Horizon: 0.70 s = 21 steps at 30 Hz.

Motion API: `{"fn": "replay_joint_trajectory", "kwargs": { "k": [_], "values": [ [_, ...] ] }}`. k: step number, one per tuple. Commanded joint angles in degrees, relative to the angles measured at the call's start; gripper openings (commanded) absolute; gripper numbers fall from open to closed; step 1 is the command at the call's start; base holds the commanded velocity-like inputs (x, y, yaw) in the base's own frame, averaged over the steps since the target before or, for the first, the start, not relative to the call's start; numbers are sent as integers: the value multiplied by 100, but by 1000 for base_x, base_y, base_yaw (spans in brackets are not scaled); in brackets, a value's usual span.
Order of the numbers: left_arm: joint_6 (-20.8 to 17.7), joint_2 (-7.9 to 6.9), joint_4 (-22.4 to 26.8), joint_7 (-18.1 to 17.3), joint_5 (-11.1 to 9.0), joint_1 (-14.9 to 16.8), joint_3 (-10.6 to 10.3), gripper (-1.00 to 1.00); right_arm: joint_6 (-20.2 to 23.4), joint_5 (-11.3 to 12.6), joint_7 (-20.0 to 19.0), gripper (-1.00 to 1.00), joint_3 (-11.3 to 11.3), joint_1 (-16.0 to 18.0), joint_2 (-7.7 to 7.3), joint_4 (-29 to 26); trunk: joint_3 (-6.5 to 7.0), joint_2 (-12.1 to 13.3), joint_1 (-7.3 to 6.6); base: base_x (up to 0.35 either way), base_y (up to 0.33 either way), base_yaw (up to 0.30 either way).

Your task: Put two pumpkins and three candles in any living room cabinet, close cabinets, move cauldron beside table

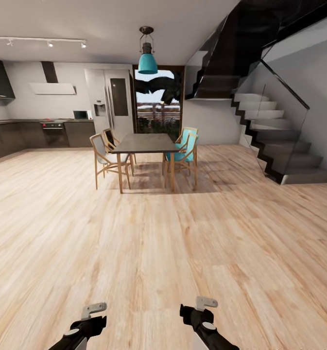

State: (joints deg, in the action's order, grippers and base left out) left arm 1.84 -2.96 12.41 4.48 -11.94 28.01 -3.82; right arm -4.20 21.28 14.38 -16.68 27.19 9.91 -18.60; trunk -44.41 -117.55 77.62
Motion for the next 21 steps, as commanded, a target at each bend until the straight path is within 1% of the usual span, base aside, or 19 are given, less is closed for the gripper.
{"fn": "replay_joint_trajectory", "kwargs": {
  "k": [1,7,14,21],
  "values": [
    [18,-6,-2,22,-54,2,-41,100,-28,61,30,100,-47,5,-2,5,-5,-2,0,34,-24,-80],
    [18,-4,-2,24,-54,2,-44,100,-28,61,30,100,-46,5,2,4,-5,-2,0,21,-7,-39],
    [18,-3,-2,25,-52,2,-45,100,-28,61,30,100,-46,5,2,5,-5,-2,0,80,-1,-189],
    [18,-3,-2,25,-52,2,-44,100,-28,61,30,100,-46,5,2,5,-5,-2,0,75,0,-31]
  ]
}}
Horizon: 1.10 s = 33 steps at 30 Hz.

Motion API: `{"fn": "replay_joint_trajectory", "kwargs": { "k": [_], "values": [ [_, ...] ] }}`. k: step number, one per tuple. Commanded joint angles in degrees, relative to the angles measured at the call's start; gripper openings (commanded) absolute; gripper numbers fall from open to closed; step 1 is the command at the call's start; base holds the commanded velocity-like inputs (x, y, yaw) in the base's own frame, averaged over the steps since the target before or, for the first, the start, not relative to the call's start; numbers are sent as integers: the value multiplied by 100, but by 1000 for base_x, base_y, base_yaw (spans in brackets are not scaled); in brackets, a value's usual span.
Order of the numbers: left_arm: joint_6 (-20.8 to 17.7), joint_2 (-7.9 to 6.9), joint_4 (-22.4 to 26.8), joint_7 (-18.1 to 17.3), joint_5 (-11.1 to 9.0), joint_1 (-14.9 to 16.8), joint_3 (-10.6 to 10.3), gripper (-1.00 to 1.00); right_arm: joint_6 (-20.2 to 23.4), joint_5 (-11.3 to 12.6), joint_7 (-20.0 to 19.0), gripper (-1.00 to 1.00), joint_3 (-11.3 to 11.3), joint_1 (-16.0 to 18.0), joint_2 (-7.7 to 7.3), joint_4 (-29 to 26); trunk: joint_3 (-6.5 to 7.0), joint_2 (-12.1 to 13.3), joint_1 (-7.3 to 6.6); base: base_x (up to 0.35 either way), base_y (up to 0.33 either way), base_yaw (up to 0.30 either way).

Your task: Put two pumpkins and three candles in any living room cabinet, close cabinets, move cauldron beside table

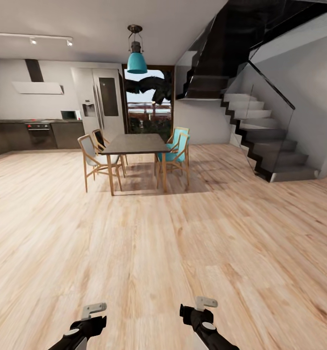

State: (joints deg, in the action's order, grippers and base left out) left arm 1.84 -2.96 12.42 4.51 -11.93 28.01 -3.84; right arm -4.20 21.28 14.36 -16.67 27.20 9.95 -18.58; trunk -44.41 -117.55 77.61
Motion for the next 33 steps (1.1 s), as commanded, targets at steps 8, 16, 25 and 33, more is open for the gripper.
{"fn": "replay_joint_trajectory", "kwargs": {
  "k": [8,16,25,33],
  "values": [
    [19,-2,-3,19,-48,3,-46,100,-28,61,31,100,-47,5,-2,3,-5,-2,0,36,0,-138],
    [19,-2,-3,20,-51,3,-46,100,-52,58,31,100,-48,5,-2,4,-5,-2,0,2,0,-22],
    [19,-2,-3,20,-48,3,-46,100,-54,52,26,100,-50,5,-4,4,-5,-2,0,0,0,0],
    [19,-8,-3,16,-47,3,-43,100,-47,60,37,100,-46,5,-11,4,-5,-2,0,0,-75,0]
  ]
}}
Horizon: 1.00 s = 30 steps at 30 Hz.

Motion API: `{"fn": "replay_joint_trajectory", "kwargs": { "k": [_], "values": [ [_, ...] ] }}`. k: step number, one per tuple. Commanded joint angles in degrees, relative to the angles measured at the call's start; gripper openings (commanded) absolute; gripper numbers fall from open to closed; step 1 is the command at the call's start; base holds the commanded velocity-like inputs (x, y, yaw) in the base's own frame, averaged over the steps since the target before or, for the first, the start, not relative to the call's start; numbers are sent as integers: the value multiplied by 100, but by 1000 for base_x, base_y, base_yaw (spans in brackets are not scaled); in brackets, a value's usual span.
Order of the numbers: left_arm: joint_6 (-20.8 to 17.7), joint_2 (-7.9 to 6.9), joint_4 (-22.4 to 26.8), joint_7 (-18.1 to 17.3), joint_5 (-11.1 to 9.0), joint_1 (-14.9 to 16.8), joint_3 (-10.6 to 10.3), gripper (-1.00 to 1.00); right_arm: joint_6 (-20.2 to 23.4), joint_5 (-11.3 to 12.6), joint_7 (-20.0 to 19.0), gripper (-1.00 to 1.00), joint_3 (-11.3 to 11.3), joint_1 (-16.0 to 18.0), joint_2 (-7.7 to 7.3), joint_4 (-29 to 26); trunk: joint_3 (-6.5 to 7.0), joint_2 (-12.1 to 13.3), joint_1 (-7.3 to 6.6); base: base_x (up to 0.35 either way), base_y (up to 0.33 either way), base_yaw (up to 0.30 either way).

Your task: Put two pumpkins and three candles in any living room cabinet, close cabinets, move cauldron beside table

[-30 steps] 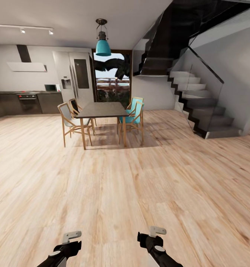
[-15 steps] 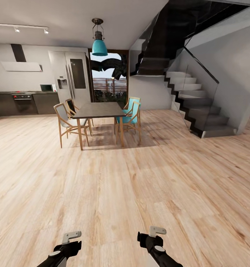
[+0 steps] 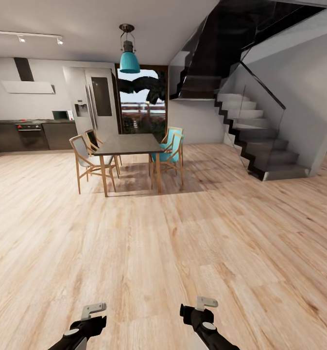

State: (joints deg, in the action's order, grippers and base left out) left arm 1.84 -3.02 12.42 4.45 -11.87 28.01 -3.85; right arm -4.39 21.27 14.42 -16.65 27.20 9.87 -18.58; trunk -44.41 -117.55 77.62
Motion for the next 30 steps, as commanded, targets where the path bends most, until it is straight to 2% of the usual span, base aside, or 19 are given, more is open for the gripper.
{"fn": "replay_joint_trajectory", "kwargs": {
  "k": [1,7,16,30],
  "values": [
    [19,-4,-3,22,-53,3,-42,100,-27,61,32,100,-48,5,-3,4,-5,-2,-1,0,-20,0],
    [19,-3,-3,25,-53,3,-42,100,-20,62,34,100,-49,5,0,4,-5,-2,-1,0,-7,-8],
    [19,1,-3,27,-52,3,-43,100,-21,62,34,100,-49,5,5,4,-5,-2,-1,0,-1,-156],
    [19,3,-3,27,-52,3,-45,100,-18,62,34,100,-49,5,6,4,-5,-2,-1,13,-96,-10]
  ]
}}
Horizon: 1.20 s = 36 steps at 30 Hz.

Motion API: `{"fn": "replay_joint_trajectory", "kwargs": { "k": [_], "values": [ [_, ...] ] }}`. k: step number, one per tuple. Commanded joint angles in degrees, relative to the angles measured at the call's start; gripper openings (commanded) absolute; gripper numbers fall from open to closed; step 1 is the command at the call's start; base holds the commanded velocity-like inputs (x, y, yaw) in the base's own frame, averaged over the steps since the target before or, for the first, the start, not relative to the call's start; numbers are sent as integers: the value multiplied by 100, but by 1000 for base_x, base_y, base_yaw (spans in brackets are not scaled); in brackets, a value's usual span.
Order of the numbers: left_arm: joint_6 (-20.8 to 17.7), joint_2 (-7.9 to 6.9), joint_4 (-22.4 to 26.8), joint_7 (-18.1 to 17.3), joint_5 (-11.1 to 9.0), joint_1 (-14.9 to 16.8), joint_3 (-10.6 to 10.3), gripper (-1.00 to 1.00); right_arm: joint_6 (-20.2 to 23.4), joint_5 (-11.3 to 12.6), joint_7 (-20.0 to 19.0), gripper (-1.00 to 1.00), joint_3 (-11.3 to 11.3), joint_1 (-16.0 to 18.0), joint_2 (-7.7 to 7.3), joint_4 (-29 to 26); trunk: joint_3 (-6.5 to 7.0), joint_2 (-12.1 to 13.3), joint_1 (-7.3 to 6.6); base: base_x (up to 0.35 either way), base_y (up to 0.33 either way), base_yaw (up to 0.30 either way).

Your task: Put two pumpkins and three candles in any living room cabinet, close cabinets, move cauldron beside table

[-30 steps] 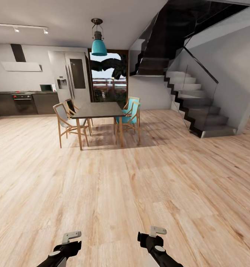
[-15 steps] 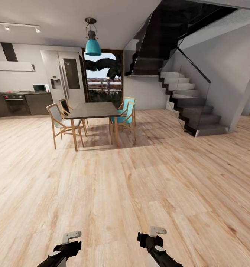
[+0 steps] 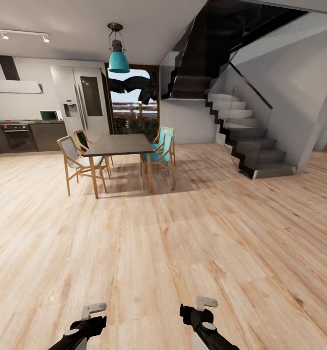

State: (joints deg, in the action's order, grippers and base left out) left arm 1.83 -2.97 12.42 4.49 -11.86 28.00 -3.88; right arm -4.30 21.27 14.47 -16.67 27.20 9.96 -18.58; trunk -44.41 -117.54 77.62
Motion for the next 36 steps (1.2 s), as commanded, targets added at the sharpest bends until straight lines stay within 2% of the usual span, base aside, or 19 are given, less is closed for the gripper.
{"fn": "replay_joint_trajectory", "kwargs": {
  "k": [1,7,16,28,36],
  "values": [
    [19,-2,-3,22,-53,3,-43,100,-27,61,30,100,-47,5,-2,4,-5,-2,-1,1,-146,0],
    [19,-5,-3,24,-54,3,-42,100,-27,61,30,100,-47,5,-2,4,-5,-2,-1,19,-52,0],
    [19,-8,-3,24,-53,3,-39,100,-27,61,30,100,-47,5,-2,4,-5,-2,-1,158,-83,0],
    [19,-2,-3,20,-53,3,-43,100,-27,61,30,100,-47,5,-2,4,-5,-2,-1,259,-124,0],
    [19,-2,-3,20,-53,3,-43,100,-27,61,30,100,-47,5,-2,4,-5,-2,-1,311,-18,0]
  ]
}}
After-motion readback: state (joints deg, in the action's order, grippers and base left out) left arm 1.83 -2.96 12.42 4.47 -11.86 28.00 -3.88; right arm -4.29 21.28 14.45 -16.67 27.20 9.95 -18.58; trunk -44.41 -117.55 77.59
